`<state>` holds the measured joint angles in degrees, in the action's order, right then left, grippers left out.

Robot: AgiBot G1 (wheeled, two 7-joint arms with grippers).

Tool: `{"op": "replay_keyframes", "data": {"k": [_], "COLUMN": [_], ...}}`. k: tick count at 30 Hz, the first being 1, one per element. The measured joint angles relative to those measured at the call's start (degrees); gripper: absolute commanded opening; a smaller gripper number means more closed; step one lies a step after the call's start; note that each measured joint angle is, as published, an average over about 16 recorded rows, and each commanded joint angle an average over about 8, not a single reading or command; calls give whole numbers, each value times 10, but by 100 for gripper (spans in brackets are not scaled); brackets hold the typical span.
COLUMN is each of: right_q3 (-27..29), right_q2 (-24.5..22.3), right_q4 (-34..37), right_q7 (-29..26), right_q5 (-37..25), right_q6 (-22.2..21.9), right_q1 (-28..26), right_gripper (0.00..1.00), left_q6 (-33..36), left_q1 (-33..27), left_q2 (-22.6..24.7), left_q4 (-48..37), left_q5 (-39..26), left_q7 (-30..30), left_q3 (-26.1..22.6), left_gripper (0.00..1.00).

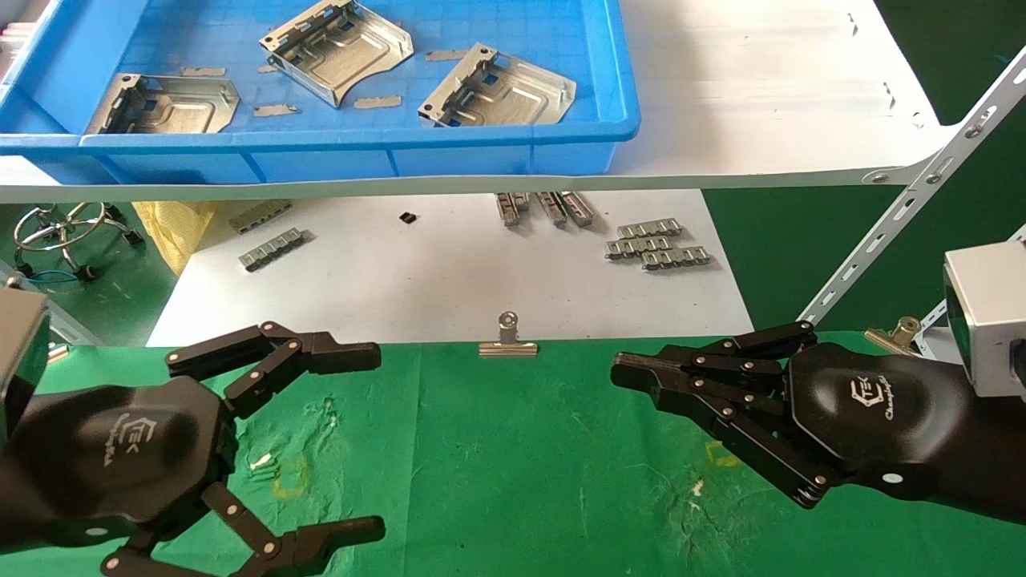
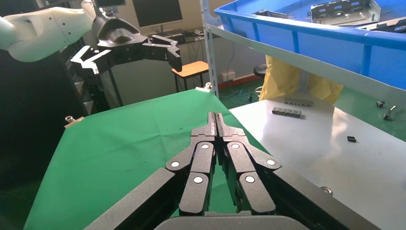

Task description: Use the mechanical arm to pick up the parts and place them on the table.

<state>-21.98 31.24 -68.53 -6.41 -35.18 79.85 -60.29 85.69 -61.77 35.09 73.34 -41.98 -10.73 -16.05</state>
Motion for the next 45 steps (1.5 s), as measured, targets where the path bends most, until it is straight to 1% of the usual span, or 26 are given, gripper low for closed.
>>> {"op": "replay_keyframes", "data": {"k": [10,14,19,23,26,29,33,36,40,45], "right_q3": [0,0,0,0,0,0,0,0,0,0], "right_q2": [0,0,0,0,0,0,0,0,0,0], "right_q4": [0,0,0,0,0,0,0,0,0,0], "right_q7": [0,0,0,0,0,0,0,0,0,0], "right_q5": [0,0,0,0,0,0,0,0,0,0], "right_q6": [0,0,0,0,0,0,0,0,0,0], "right_q1": [0,0,0,0,0,0,0,0,0,0], "right_gripper": [0,0,0,0,0,0,0,0,0,0], "left_q6": [0,-2,-6,-11,-22,-47,-98,-146,-215,-284], "left_q1": [-1,-13,-63,-134,-204,-279,-373,-433,-492,-537], "left_q2": [0,1,12,35,63,101,162,208,262,310], "left_q4": [1,2,-11,-50,-104,-179,-298,-392,-502,-602], "left_q5": [0,0,-13,-41,-77,-126,-199,-250,-305,-347], "left_q7": [0,0,-3,-4,-1,8,26,41,60,75], "left_q3": [1,2,2,-7,-21,-40,-71,-94,-116,-135], "left_gripper": [100,100,100,100,100,100,100,100,100,100]}}
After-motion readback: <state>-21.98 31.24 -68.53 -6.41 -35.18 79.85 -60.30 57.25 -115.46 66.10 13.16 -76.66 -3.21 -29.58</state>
